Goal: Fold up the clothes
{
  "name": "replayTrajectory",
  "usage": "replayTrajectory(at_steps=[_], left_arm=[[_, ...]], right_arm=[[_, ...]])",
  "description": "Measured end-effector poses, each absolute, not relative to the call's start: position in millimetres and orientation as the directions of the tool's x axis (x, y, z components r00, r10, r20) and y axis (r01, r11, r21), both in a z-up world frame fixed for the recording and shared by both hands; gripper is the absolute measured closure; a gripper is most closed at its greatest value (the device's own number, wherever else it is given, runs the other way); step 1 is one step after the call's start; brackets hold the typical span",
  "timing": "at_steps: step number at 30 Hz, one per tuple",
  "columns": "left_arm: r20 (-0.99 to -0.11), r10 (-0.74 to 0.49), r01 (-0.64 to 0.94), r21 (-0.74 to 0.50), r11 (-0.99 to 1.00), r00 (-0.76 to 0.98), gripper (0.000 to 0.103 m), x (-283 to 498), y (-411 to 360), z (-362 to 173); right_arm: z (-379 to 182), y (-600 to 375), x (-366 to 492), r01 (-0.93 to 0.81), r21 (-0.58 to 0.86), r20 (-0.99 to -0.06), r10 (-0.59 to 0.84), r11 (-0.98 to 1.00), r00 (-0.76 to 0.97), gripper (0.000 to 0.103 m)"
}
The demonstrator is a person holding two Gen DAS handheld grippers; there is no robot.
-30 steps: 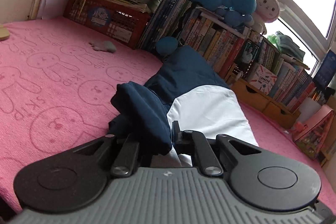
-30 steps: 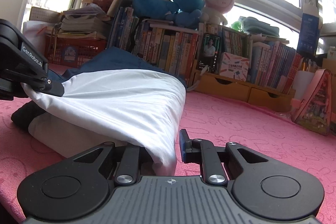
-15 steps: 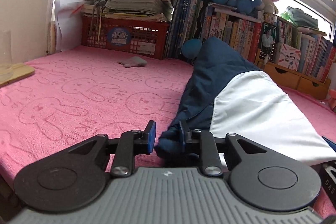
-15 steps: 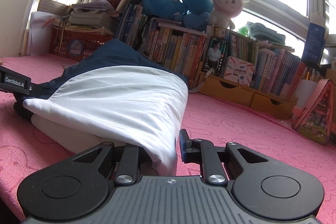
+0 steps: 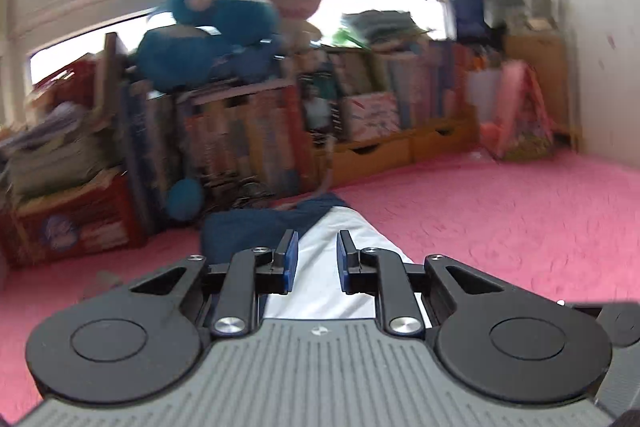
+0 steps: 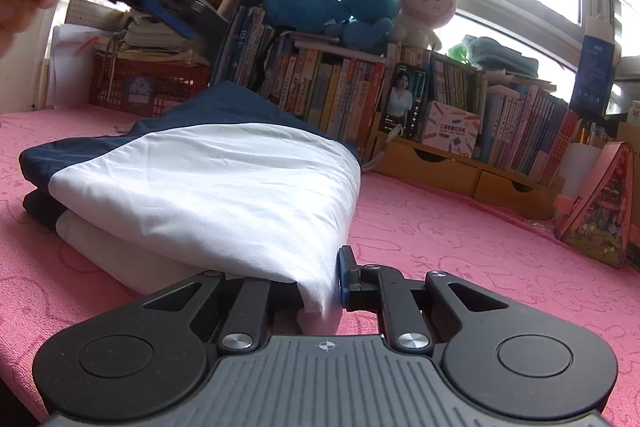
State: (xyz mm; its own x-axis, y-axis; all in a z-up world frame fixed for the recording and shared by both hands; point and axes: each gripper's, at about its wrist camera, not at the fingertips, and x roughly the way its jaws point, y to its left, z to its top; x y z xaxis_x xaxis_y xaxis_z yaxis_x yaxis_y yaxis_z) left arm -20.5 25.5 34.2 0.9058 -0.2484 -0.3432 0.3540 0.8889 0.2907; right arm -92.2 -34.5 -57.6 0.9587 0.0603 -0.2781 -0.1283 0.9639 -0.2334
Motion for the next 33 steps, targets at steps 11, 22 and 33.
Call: replayTrajectory(at_steps=[11, 22, 33], left_arm=[[-0.292, 0.228, 0.028, 0.668, 0.744, 0.929, 0.082, 85.5, 62.2, -59.6], [-0.38, 0.324, -0.039, 0.596, 0.802, 0.866, 0.085, 113.8, 92.1, -61.1], [-0.339, 0.02, 0.116, 0.379, 0.918, 0.941, 0.083, 35.6, 82.5, 18.8]], right_arm=[[-62.9, -32.9, -96.3, -0.137, -0.261, -0.271, 0.064, 0.956, 0.961, 0.086], [-61.4, -36.8, -92.9, -0.154, -0.243, -0.292, 0.079, 0.958, 0.953, 0.085], [-62.8, -34.0, -94.9, -0.151, -0.247, -0.299, 0.073, 0.957, 0.951, 0.084]])
